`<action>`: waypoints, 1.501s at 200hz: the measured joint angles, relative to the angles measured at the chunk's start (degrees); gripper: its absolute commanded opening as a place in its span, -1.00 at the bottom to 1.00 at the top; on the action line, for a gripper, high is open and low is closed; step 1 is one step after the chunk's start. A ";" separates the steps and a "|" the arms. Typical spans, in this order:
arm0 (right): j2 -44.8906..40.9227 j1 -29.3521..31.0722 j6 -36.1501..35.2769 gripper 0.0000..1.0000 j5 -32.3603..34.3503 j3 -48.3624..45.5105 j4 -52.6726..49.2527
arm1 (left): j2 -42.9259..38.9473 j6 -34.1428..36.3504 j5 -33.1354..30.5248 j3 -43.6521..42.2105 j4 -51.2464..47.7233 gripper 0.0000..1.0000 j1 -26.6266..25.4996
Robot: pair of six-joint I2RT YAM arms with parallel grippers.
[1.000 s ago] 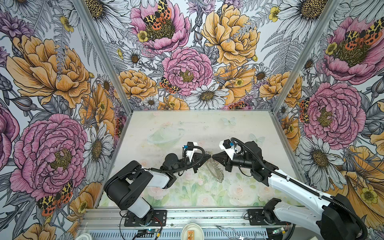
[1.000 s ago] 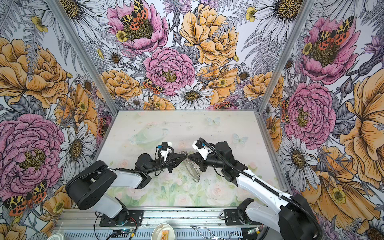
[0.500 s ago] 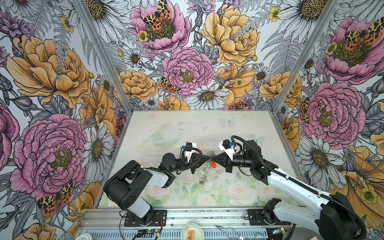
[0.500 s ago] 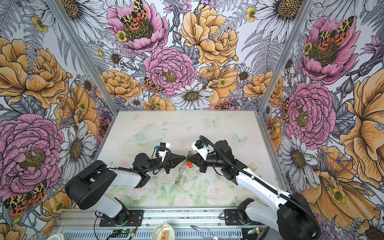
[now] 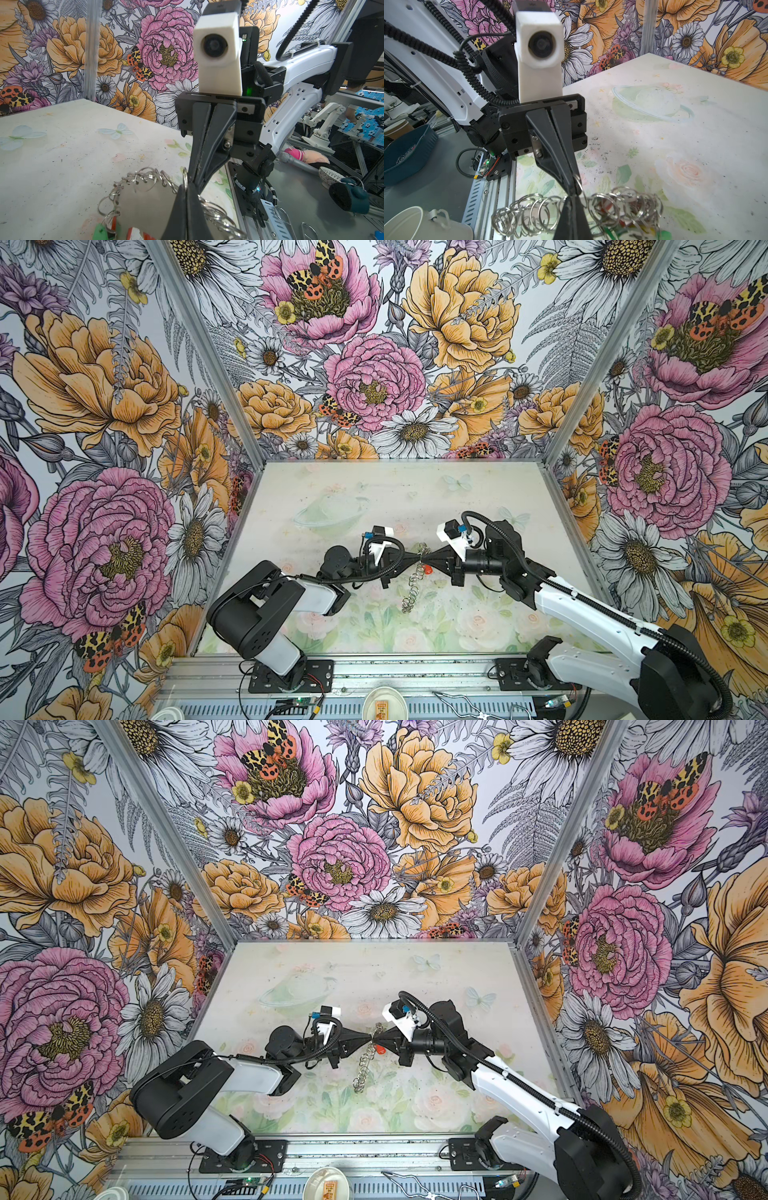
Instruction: Put the keys on the keyring
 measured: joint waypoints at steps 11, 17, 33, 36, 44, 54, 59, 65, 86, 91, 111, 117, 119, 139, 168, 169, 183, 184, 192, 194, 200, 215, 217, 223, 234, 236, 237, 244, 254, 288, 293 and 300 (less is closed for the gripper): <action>0.00 0.33 -0.39 -1.00 1.18 0.85 -1.46 | 0.09 0.02 0.00 0.00 0.00 -1.00 0.26; 0.00 0.61 -0.68 -1.00 1.92 1.42 -2.29 | 0.11 0.02 0.02 0.00 0.00 -1.00 0.46; 0.00 1.20 -1.29 -1.00 4.04 2.95 -4.15 | 0.22 0.02 0.02 -0.13 0.00 -1.00 0.87; 0.00 1.33 -1.40 -1.00 4.31 3.17 -4.39 | 0.24 0.02 0.02 -0.17 0.00 -1.00 0.92; 0.00 1.57 -1.62 -1.00 4.96 3.52 -4.79 | 0.26 0.02 0.02 -0.35 0.00 -1.00 0.92; 0.00 1.88 -1.86 -1.00 5.46 3.56 -5.18 | 0.26 0.02 0.02 -0.48 0.00 -1.00 0.90; 0.00 2.05 -1.95 -1.00 5.62 3.56 -5.44 | 0.26 0.02 0.04 -0.52 0.00 -1.00 0.90; 0.02 2.12 -2.14 -1.00 5.73 3.56 -5.81 | 0.26 0.02 0.04 -0.57 0.00 -1.00 0.90; 0.02 1.95 -2.32 -0.83 5.40 3.56 -6.27 | 0.26 0.02 0.17 -0.66 0.00 -1.00 0.96; 0.00 1.79 -2.34 -0.79 5.20 3.56 -6.27 | 0.26 0.02 0.22 -0.66 0.00 -1.00 1.03; -0.13 1.38 -2.64 -0.71 4.50 3.37 -5.97 | 0.26 0.02 0.55 -0.70 0.00 -1.00 1.51; -0.17 1.22 -2.69 -0.71 4.15 3.26 -5.70 | 0.26 0.02 0.85 -0.76 0.00 -1.00 1.60; -0.17 1.18 -2.73 -0.70 4.09 3.23 -5.64 | 0.26 0.02 0.85 -0.81 0.00 -1.00 1.62; -0.15 1.05 -2.75 -0.63 2.56 2.86 -5.09 | 0.26 0.00 1.92 -1.18 0.00 -1.00 1.64; 0.22 0.92 -2.73 -0.58 0.00 2.62 -4.28 | 0.11 0.02 2.99 -1.40 0.00 -1.00 1.64; 0.26 0.92 -2.71 -0.58 -0.07 2.62 -4.26 | 0.11 0.02 2.99 -1.40 0.02 -1.00 1.64; 0.72 0.92 -2.73 -0.62 -1.03 2.60 -3.82 | -0.24 0.02 3.21 -1.40 0.02 -1.00 1.64; 0.76 0.92 -2.75 -0.63 -1.07 2.58 -3.76 | -0.33 0.04 3.26 -1.40 0.02 -1.00 1.64; 1.05 0.94 -2.75 -0.68 -1.49 2.58 -3.56 | -0.57 0.02 3.50 -1.40 0.02 -1.00 1.64; 1.11 0.94 -2.69 -0.69 -1.55 2.58 -3.52 | -0.61 0.04 3.54 -1.40 0.02 -1.00 1.64; 1.33 0.92 -2.73 -0.72 -1.81 2.56 -3.39 | -0.74 0.04 3.65 -1.40 0.02 -1.00 1.64; 1.88 0.94 -2.71 -0.78 -2.14 2.56 -3.08 | -0.92 0.04 4.00 -1.40 0.04 -1.00 1.64; 1.95 0.94 -2.75 -0.79 -2.16 2.56 -3.06 | -0.94 0.04 4.07 -1.40 0.02 -1.00 1.64; 2.14 0.94 -2.75 -0.82 -2.27 2.54 -2.99 | -0.96 0.04 4.26 -1.40 0.04 -1.00 1.64; 2.34 0.94 -2.62 -0.89 -2.49 2.47 -2.93 | -0.96 0.04 4.61 -1.40 0.02 -1.00 1.64; 2.36 0.94 -2.69 -0.90 -2.54 2.47 -2.91 | -0.96 0.04 4.66 -1.40 0.02 -1.00 1.64; 2.36 0.94 -2.78 -0.90 -2.60 2.45 -2.84 | -0.96 0.04 4.68 -1.40 0.02 -1.00 1.64; 2.38 0.94 -2.73 -0.94 -2.91 2.40 -2.75 | -0.96 0.07 4.83 -1.40 0.02 -1.00 1.64; 2.38 0.94 -2.56 -0.98 -3.19 2.36 -2.67 | -0.96 0.09 5.09 -1.40 0.04 -1.00 1.70; 2.49 0.94 -2.56 -1.00 -3.91 2.08 -2.29 | -0.96 0.48 5.57 -1.40 0.02 -1.00 1.70; 2.56 0.94 -2.58 -1.00 -3.93 2.08 -2.25 | -0.96 0.48 5.57 -1.40 0.00 -1.00 1.70; 2.62 0.94 -2.58 -1.00 -3.93 2.08 -2.23 | -0.96 0.48 5.60 -1.40 0.00 -1.00 1.70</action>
